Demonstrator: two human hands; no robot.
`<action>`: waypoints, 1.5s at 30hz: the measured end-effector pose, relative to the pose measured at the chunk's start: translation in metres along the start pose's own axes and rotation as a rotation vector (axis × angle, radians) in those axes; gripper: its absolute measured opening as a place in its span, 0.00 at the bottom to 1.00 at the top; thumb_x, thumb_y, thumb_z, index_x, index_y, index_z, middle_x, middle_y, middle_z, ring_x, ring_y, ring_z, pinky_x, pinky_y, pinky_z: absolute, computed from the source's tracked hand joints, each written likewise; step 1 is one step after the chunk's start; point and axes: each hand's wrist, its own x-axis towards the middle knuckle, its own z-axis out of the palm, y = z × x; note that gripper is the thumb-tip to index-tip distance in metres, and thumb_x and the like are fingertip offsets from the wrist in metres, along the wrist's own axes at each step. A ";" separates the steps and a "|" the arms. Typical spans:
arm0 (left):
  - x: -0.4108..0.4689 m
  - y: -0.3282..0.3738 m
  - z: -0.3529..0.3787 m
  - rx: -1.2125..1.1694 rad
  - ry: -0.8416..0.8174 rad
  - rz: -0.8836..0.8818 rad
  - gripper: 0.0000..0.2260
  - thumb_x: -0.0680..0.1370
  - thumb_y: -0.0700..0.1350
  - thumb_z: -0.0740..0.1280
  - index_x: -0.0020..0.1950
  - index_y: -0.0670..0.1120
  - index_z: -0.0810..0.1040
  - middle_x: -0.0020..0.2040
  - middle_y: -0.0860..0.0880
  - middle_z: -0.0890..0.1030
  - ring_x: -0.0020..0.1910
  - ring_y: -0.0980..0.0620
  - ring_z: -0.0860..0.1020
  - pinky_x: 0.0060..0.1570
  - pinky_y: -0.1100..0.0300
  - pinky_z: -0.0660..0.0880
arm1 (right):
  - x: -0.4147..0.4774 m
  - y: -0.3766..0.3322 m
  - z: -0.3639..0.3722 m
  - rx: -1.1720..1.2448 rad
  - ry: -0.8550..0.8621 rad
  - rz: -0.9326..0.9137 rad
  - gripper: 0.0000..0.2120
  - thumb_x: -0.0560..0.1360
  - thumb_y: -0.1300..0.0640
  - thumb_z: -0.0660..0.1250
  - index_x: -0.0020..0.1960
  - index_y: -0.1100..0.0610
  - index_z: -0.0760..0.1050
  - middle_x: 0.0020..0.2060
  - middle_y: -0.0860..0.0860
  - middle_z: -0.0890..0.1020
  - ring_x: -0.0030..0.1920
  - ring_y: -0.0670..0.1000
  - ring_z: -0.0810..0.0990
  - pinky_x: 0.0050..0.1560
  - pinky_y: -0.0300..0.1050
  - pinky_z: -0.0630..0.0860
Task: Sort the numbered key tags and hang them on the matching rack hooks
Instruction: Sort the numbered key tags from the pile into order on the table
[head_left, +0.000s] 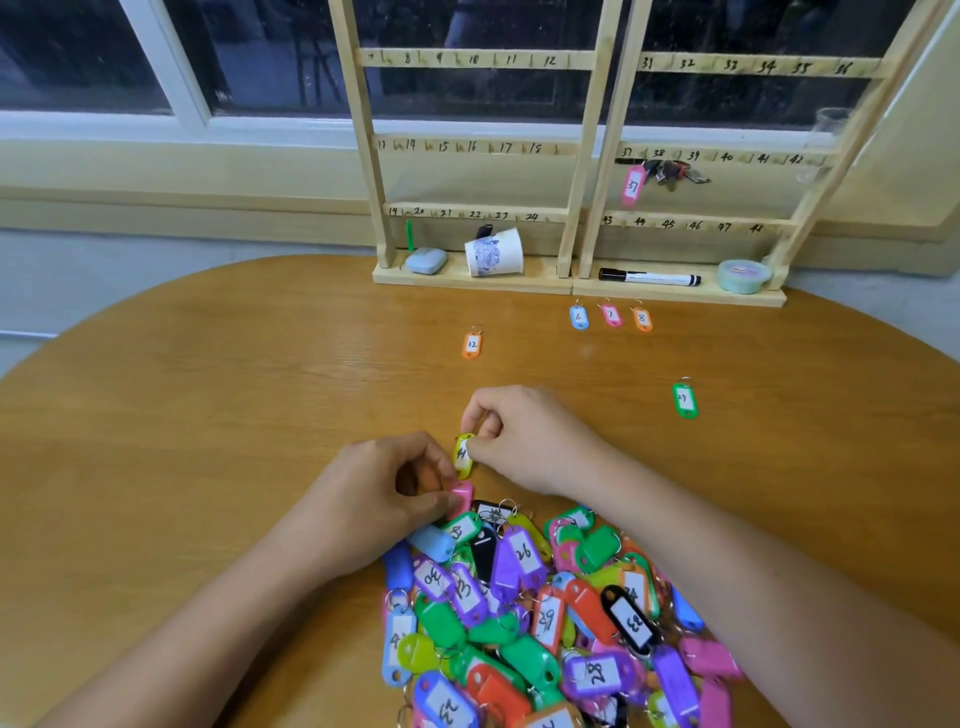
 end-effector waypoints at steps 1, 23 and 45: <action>0.000 0.001 0.000 0.006 0.005 -0.015 0.11 0.75 0.58 0.80 0.48 0.55 0.83 0.41 0.59 0.86 0.40 0.57 0.82 0.37 0.65 0.74 | 0.000 0.000 0.001 -0.007 -0.001 -0.012 0.03 0.75 0.55 0.73 0.49 0.50 0.83 0.35 0.44 0.82 0.36 0.40 0.78 0.36 0.35 0.69; 0.006 0.030 0.007 0.269 0.083 -0.156 0.15 0.70 0.57 0.81 0.42 0.51 0.79 0.35 0.53 0.84 0.35 0.57 0.80 0.34 0.60 0.74 | -0.065 0.082 -0.080 0.226 0.307 0.037 0.06 0.79 0.57 0.74 0.46 0.47 0.85 0.37 0.48 0.82 0.34 0.42 0.72 0.37 0.35 0.70; 0.070 0.044 -0.001 -0.304 -0.001 -0.123 0.03 0.79 0.44 0.77 0.52 0.48 0.86 0.43 0.45 0.89 0.47 0.40 0.88 0.58 0.43 0.84 | -0.067 0.071 -0.048 -0.096 0.072 -0.173 0.17 0.85 0.60 0.63 0.65 0.41 0.83 0.53 0.33 0.79 0.61 0.35 0.74 0.62 0.32 0.58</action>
